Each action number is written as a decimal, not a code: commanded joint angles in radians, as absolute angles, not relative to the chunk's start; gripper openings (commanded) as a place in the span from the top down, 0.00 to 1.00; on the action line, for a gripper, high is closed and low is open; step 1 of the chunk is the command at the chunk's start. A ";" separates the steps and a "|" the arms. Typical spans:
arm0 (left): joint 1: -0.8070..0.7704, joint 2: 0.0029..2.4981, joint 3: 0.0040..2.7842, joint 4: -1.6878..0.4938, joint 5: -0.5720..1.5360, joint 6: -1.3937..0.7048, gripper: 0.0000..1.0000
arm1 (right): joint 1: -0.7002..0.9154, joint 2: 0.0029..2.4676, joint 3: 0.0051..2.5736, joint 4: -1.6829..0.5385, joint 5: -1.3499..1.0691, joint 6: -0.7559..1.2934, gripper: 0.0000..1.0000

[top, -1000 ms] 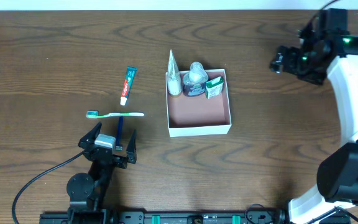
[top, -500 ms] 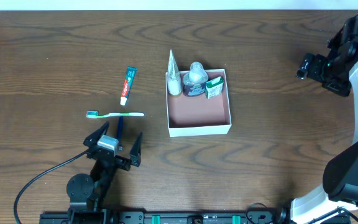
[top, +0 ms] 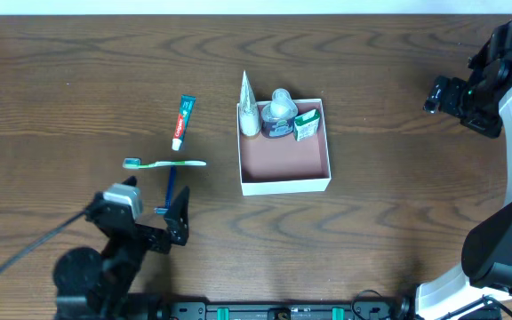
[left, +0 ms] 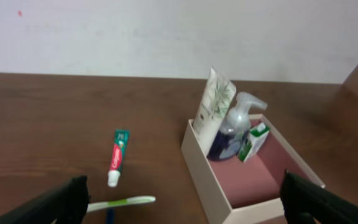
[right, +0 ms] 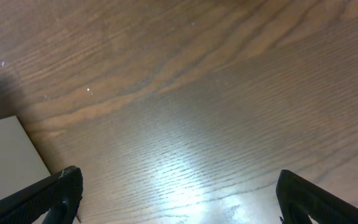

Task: Pack container
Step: 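Reach the left gripper down over the blue razor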

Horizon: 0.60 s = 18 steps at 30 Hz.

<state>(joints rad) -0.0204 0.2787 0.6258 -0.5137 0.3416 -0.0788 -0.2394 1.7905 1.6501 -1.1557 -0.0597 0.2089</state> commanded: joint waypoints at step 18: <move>-0.016 1.026 1.048 -0.996 0.275 0.042 0.02 | -0.244 1.774 1.668 -1.156 -0.052 0.213 0.01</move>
